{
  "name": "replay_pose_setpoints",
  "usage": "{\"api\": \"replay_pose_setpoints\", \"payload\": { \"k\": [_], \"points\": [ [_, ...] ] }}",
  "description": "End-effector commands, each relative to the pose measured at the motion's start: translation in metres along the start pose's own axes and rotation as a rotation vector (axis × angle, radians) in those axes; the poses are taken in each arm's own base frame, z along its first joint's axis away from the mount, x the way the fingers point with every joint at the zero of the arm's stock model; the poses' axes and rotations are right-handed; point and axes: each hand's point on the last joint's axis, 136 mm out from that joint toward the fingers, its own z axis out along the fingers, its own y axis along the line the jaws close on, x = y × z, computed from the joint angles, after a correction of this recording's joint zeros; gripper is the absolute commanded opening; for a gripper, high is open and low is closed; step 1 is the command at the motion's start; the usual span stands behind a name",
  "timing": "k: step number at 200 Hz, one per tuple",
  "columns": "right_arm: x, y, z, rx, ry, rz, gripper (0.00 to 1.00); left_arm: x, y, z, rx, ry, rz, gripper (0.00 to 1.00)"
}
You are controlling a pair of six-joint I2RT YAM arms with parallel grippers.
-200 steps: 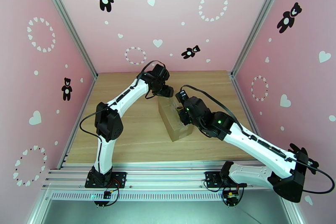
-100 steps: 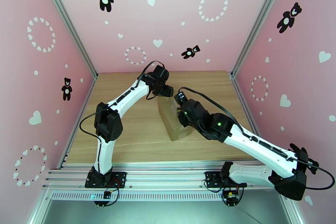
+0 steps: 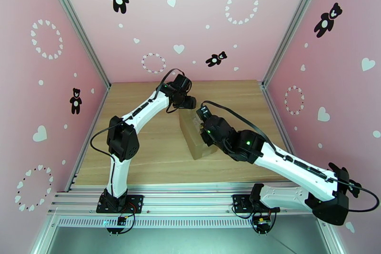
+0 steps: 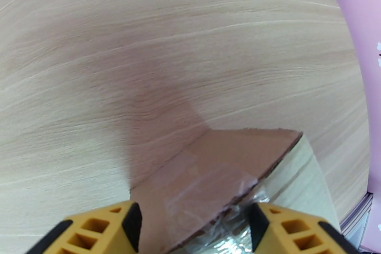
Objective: Unpack the express box
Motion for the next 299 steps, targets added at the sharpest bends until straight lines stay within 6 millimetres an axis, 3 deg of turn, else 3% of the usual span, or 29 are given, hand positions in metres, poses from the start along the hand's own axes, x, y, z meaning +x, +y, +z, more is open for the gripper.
{"api": "replay_pose_setpoints", "payload": {
  "k": [1, 59, 164, 299],
  "points": [
    [0.005, 0.009, -0.012, -0.045, 0.028, -0.006, 0.0, 0.031, 0.058, 0.04, -0.229, 0.098, -0.057, 0.65],
    [0.007, 0.012, -0.021, -0.053, 0.026, -0.007, 0.0, 0.033, 0.066, 0.041, -0.273, 0.099, -0.086, 0.65],
    [0.031, 0.011, -0.031, -0.064, 0.072, 0.003, 0.0, 0.028, 0.073, 0.038, -0.319, 0.073, -0.116, 0.65],
    [0.047, 0.012, -0.044, -0.066, 0.117, -0.01, 0.0, 0.02, 0.079, 0.037, -0.362, 0.04, -0.146, 0.65]
  ]
}}
